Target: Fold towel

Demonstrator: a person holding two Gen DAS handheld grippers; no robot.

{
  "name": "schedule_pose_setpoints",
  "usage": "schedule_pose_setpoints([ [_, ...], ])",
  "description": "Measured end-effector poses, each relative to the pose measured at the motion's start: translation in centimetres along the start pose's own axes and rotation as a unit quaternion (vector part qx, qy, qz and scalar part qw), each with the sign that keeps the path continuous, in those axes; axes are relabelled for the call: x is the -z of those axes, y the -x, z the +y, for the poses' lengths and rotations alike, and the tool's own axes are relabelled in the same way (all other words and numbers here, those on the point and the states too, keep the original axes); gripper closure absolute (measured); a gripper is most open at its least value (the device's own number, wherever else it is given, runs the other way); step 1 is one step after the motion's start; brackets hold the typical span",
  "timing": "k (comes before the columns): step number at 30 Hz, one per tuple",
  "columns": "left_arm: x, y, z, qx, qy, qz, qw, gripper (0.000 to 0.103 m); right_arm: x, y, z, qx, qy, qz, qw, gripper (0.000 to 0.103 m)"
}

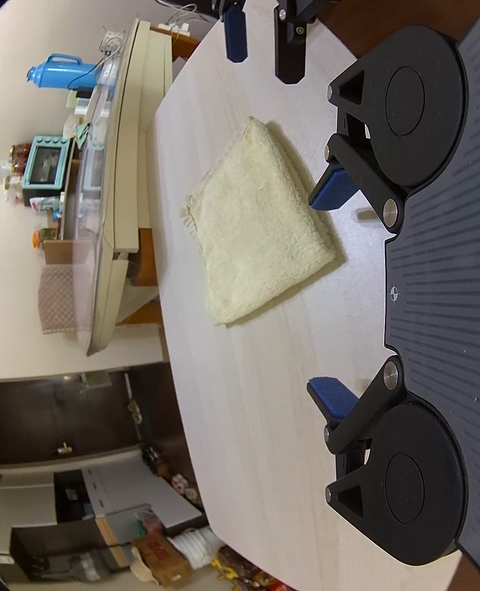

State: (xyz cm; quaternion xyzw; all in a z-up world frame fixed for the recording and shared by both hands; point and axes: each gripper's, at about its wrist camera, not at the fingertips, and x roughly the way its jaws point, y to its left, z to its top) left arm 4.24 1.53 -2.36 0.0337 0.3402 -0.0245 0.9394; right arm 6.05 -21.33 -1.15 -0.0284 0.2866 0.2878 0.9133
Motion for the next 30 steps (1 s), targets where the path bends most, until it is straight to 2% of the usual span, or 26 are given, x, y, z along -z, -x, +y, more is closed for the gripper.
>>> schedule_pose_setpoints([
  [11, 0.4, 2.0, -0.6, 0.005, 0.015, -0.006, 0.9999, 0.001, 0.3, 1.6, 0.9, 0.004, -0.008, -0.003, 1.0, 0.003],
  [30, 1.0, 2.3, -1.1, 0.006, 0.032, 0.001, 0.9995, 0.0, 0.9, 1.7, 1.0, 0.015, -0.02, 0.011, 1.0, 0.002],
])
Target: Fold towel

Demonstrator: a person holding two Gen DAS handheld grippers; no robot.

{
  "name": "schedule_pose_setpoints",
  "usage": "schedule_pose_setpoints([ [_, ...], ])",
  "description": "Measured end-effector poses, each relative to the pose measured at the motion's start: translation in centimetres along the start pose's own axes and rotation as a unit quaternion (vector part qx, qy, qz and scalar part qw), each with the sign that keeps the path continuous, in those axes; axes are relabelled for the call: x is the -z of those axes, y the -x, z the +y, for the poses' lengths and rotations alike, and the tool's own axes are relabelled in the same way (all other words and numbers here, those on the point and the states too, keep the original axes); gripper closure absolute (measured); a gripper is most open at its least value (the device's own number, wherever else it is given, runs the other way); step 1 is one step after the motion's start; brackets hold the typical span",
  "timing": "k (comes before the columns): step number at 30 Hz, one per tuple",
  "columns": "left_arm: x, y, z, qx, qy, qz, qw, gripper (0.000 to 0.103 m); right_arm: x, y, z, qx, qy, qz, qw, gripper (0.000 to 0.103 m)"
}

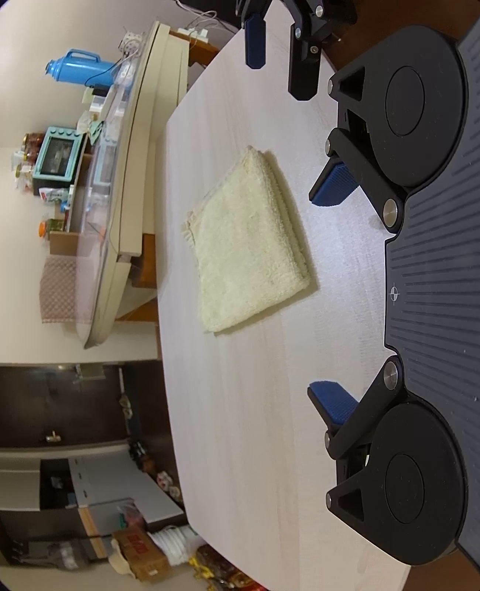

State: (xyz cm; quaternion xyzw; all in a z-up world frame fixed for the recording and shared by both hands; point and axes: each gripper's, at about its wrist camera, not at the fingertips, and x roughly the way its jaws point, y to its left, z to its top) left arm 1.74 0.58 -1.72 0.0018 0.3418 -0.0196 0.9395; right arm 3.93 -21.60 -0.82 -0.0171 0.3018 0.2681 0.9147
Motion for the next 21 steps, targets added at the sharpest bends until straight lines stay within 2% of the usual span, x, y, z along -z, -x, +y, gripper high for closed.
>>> schedule_pose_setpoints([
  [11, 0.4, -0.1, 0.1, -0.004, 0.013, 0.009, 0.9999, 0.0, 0.1, -0.3, 1.1, -0.003, 0.006, 0.009, 1.0, 0.001],
  [21, 0.4, 0.0, 0.0, -0.022, 0.024, 0.009, 0.9994, 0.0, 0.0, -0.4, 1.3, 0.008, 0.005, 0.015, 1.0, 0.001],
])
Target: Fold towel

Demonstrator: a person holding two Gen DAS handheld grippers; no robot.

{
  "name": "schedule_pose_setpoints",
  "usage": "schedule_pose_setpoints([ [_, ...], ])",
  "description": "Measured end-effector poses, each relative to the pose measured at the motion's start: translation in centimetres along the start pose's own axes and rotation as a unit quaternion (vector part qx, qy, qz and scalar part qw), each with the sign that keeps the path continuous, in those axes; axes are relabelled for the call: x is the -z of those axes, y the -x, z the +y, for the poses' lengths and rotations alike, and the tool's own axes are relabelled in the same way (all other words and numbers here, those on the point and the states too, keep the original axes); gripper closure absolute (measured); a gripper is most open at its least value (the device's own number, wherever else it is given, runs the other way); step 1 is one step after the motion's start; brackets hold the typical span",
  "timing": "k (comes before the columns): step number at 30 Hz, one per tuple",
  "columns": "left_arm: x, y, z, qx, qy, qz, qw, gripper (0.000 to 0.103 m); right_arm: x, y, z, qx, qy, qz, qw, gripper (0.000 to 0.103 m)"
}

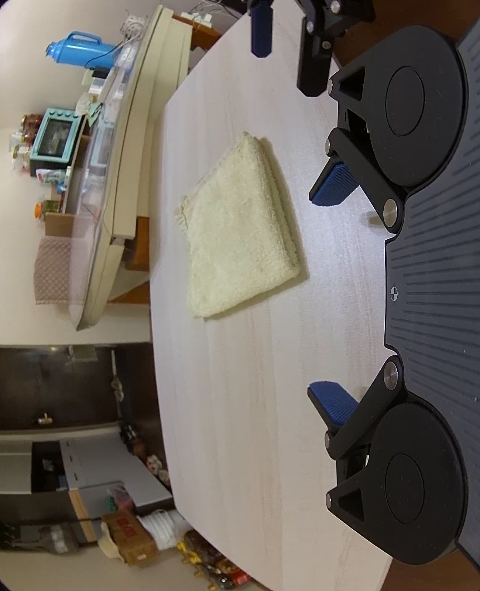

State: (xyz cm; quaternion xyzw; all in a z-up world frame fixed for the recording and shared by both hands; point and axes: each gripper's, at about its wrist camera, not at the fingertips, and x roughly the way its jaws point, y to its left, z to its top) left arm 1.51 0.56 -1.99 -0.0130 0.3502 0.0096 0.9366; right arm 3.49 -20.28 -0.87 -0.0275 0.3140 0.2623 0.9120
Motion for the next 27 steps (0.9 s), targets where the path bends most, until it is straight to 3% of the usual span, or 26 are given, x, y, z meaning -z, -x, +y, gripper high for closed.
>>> schedule_pose_setpoints([
  [10, -0.09, 0.35, -0.04, 0.015, 0.016, -0.001, 0.9998, 0.0, -0.04, -0.04, 0.06, 0.002, 0.001, 0.001, 1.0, 0.0],
  [27, -0.14, 0.14, -0.34, 0.005, 0.022, -0.001, 0.9997, 0.0, -0.25, -0.1, 0.13, 0.006, 0.005, 0.0, 1.0, 0.0],
])
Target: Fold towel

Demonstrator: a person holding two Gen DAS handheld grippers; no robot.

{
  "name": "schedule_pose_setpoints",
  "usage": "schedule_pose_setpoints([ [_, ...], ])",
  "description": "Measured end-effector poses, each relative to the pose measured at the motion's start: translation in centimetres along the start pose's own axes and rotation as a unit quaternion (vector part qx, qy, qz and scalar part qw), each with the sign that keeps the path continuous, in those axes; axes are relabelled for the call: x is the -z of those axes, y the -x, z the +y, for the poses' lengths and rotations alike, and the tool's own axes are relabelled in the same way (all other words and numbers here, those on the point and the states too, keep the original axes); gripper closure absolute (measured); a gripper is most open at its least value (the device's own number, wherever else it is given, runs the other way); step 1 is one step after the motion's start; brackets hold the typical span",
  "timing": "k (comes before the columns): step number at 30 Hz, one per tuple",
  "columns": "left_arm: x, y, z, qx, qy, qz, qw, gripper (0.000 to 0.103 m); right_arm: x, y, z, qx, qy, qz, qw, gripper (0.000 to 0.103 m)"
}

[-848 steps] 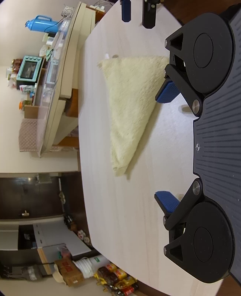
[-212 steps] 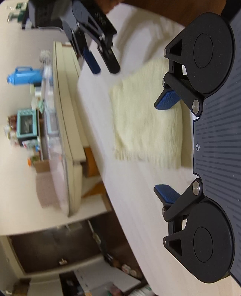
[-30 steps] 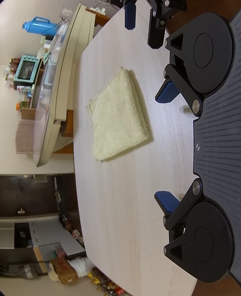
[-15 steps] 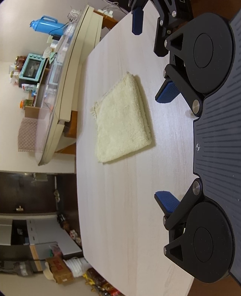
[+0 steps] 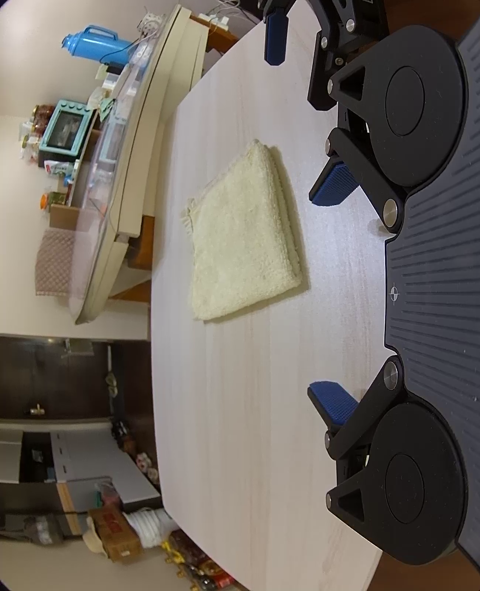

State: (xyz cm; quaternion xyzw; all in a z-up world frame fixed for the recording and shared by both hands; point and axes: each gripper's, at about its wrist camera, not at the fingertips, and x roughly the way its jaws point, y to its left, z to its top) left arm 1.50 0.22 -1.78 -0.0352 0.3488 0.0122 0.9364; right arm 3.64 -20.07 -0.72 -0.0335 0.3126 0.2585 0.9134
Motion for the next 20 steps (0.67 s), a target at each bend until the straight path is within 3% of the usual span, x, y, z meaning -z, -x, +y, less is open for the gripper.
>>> schedule_pose_setpoints([
  [20, 0.1, 0.35, -0.48, -0.003, -0.009, -0.018, 0.9998, 0.0, 0.02, 0.15, -0.31, 0.004, 0.001, -0.001, 1.0, 0.0],
])
